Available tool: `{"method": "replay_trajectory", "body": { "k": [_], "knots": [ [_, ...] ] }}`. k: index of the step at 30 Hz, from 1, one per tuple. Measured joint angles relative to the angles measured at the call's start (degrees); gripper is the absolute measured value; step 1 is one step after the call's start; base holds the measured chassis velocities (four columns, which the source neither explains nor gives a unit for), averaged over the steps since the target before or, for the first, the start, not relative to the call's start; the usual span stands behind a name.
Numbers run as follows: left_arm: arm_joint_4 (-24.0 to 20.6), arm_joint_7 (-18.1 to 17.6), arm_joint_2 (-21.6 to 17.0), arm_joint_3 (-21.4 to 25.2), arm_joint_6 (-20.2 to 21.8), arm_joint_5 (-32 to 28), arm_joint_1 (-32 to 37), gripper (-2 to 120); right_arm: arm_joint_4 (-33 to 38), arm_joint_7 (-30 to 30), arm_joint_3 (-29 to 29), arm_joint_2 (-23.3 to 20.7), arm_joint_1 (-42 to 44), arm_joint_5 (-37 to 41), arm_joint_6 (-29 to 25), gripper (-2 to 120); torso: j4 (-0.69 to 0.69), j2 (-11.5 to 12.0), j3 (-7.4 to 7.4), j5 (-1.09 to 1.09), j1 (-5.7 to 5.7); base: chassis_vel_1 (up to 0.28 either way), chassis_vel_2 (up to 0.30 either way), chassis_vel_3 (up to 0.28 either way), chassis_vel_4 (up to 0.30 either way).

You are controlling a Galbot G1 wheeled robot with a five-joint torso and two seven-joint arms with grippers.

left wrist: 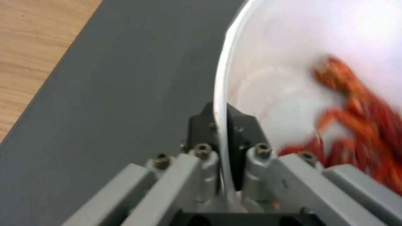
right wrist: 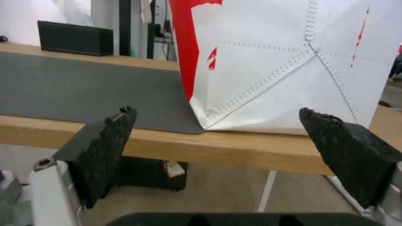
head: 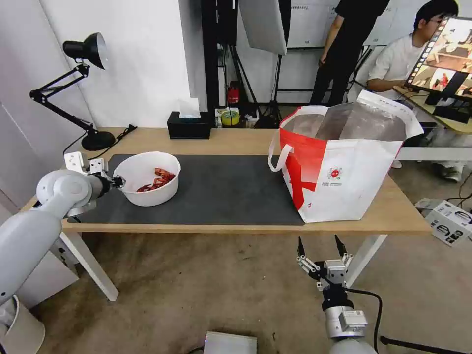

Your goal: Pick up the trash from the table and place it into the takeout bag.

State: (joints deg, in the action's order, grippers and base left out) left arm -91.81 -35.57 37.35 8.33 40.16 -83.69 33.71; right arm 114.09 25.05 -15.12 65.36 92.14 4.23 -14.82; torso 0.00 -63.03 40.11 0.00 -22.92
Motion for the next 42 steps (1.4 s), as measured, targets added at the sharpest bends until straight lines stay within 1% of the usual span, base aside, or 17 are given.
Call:
{"method": "replay_trajectory", "body": {
  "k": [8, 14, 16, 17, 20, 21, 22, 24, 25, 28, 31, 32, 34, 35, 38, 39, 42],
  "knots": [
    [-0.1, 0.0, 0.1, -0.3, 0.0, 0.5, -0.6, 0, 0.0, 0.0, 0.0, 0.0, 0.0, 0.0, 0.0, 97, 0.0, 0.0, 0.0, 0.0, 0.0, 0.0, 0.0, 0.0, 0.0],
    [-1.9, -0.6, 0.2, 1.1, -0.1, -0.5, -1.4, 0, -0.1, 0.0, -0.2, 0.0, 0.1, 0.0, 0.0, 97, 0.0, 0.0, 0.0, 0.0, 0.0, 0.0, 0.0, 0.0, 0.0],
    [-3.1, -2.4, 0.2, 2.0, -0.1, -4.7, -3.3, 0, -0.1, 0.0, -0.2, 0.0, 0.1, 0.0, -0.1, 97, 0.01, 0.0, 0.0, -0.01, 0.0, 0.0, 0.0, 0.0, 0.0],
    [-3.1, -2.4, 0.2, 2.0, -0.1, -4.7, -3.3, 0, -0.1, 0.0, -0.2, 0.0, 0.1, 0.0, -0.1, 97, 0.01, 0.0, 0.0, -0.01, 0.0, 0.0, 0.0, 0.0, 0.0],
    [-4.8, -4.8, 0.2, 2.4, -0.2, -10.2, -6.8, 0, 0.0, 0.0, -0.2, 0.0, 0.1, 0.0, -0.1, 97, 0.01, 0.0, 0.0, -0.01, 0.0, 0.0, 0.0, 0.0, 0.0],
    [-4.8, -4.8, 0.2, 2.4, -0.2, -10.2, -6.8, 0, 0.0, 0.0, -0.2, 0.0, 0.1, 0.0, -0.1, 97, 0.01, 0.0, 0.0, -0.01, 0.0, 0.0, 0.0, 0.0, 0.0],
    [-6.3, -6.6, 0.1, 2.1, -0.2, -13.4, -9.6, 0, 0.1, 0.0, -0.2, 0.1, 0.2, 0.0, -0.1, 97, 0.0, 0.0, 0.0, -0.01, 0.0, 0.0, 0.0, 0.0, 0.0],
    [-8.1, -8.9, 0.0, 0.2, -0.3, -17.3, -14.5, 0, 0.2, 0.0, -0.2, 0.2, 0.3, 0.0, -0.1, 97, 0.0, 0.0, -0.01, 0.02, 0.01, 0.0, 0.0, 0.0, 0.0],
    [-8.1, -8.9, 0.0, 0.2, -0.3, -17.3, -14.5, 0, 0.2, 0.0, -0.2, 0.2, 0.3, 0.0, -0.1, 97, 0.0, 0.0, -0.01, 0.02, 0.01, 0.0, 0.0, 0.0, 0.0],
    [-9.1, -10.9, 0.2, -2.7, -0.4, -20.4, -19.3, 0, 0.5, 0.0, -0.2, 0.3, 0.5, 0.0, -0.1, 97, -0.01, 0.0, -0.01, 0.02, 0.01, 0.0, 0.0, 0.0, 0.0],
    [-9.9, -14.0, 1.7, -7.2, -1.0, -25.5, -25.8, 0, 0.7, 0.0, -0.2, 0.5, 0.7, -0.1, -0.1, 97, 0.0, 0.0, 0.0, 0.0, 0.01, 0.0, 0.0, 0.0, 0.0],
    [-9.9, -14.0, 1.7, -7.2, -1.0, -25.5, -25.8, 0, 0.7, 0.0, -0.2, 0.5, 0.7, -0.1, -0.1, 97, 0.0, 0.0, 0.0, 0.0, 0.01, 0.0, 0.0, 0.0, 0.0],
    [-9.8, -15.8, 3.7, -11.1, -1.5, -28.1, -31.7, 0, 0.9, 0.0, -0.5, 0.6, 0.9, -0.1, -0.1, 97, 0.0, 0.0, 0.0, 0.0, 0.01, 0.0, 0.0, 0.0, 0.0],
    [-9.8, -15.8, 3.7, -11.1, -1.5, -28.1, -31.7, 0, 0.9, 0.0, -0.5, 0.6, 0.9, -0.1, -0.1, 97, 0.0, 0.0, 0.0, 0.0, 0.01, 0.0, 0.0, 0.0, 0.0],
    [-8.3, -17.4, 7.2, -16.2, -2.1, -30.4, -39.6, 0, 1.4, 0.0, -1.2, 1.0, 1.6, -0.2, -0.1, 97, 0.0, 0.0, 0.0, 0.01, 0.01, 0.0, 0.0, 0.0, 0.0],
    [-8.3, -17.4, 7.2, -16.2, -2.1, -30.4, -39.6, 0, 1.4, 0.0, -1.2, 1.0, 1.6, -0.2, -0.1, 97, 0.0, 0.0, 0.0, 0.01, 0.01, 0.0, 0.0, 0.0, 0.0],
    [-5.5, -18.8, 11.6, -20.9, -2.7, -32.5, -46.6, 0, 1.6, 0.0, -1.6, 1.2, 1.9, -0.2, -0.1, 97, 0.0, 0.0, 0.0, 0.02, 0.01, 0.0, 0.0, 0.0, 0.0]
  ]
}}
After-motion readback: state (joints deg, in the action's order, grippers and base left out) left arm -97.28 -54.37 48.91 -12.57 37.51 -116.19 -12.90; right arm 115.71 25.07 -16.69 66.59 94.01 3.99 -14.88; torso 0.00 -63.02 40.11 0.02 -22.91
